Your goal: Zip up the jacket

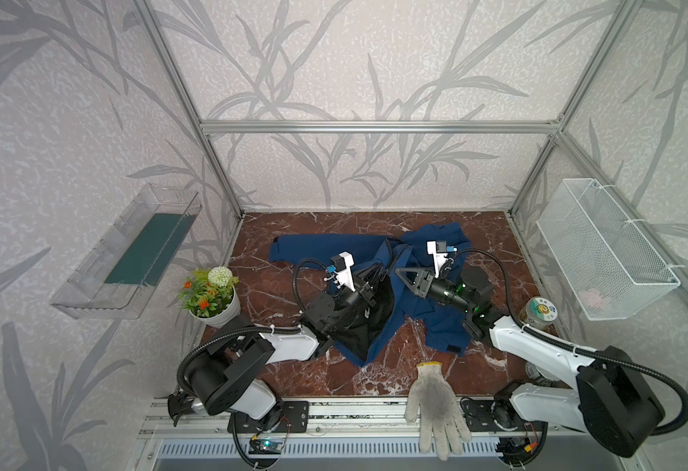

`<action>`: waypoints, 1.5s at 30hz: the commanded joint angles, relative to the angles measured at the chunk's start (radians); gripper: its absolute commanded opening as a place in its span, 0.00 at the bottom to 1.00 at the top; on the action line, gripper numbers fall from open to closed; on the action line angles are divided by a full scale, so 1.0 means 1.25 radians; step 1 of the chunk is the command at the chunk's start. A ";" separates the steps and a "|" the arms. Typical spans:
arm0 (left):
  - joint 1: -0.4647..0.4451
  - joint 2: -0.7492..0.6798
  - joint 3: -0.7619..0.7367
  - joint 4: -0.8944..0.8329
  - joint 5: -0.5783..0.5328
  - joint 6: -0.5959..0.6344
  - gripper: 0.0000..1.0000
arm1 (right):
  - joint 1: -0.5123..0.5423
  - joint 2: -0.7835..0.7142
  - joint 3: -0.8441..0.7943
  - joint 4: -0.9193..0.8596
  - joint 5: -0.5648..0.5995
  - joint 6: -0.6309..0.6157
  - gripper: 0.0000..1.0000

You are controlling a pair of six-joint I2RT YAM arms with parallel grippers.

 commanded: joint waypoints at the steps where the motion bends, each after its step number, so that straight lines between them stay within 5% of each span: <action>1: 0.004 -0.017 -0.010 0.014 -0.026 -0.003 0.00 | -0.009 -0.044 0.037 -0.021 0.025 -0.017 0.19; 9: 0.003 -0.031 -0.020 0.014 -0.035 0.001 0.00 | -0.008 -0.152 0.007 -0.172 0.081 -0.139 0.36; 13: 0.003 -0.037 -0.022 0.014 -0.035 -0.002 0.00 | 0.027 -0.229 0.088 -0.430 0.126 -0.432 0.37; 16: 0.002 -0.044 -0.026 0.014 -0.038 -0.004 0.00 | 0.133 -0.256 0.147 -0.567 0.250 -0.713 0.38; 21: 0.001 -0.064 -0.036 0.014 -0.041 -0.011 0.00 | 0.322 -0.227 0.168 -0.571 0.435 -1.135 0.46; 27: 0.002 -0.088 -0.045 0.006 -0.042 -0.025 0.00 | 0.374 -0.151 0.189 -0.537 0.495 -1.392 0.47; 35: 0.001 -0.119 -0.041 -0.034 -0.033 -0.040 0.00 | 0.374 -0.090 0.180 -0.439 0.493 -1.538 0.48; 45: 0.001 -0.164 -0.043 -0.078 -0.024 -0.073 0.00 | 0.369 -0.034 0.218 -0.387 0.510 -1.433 0.48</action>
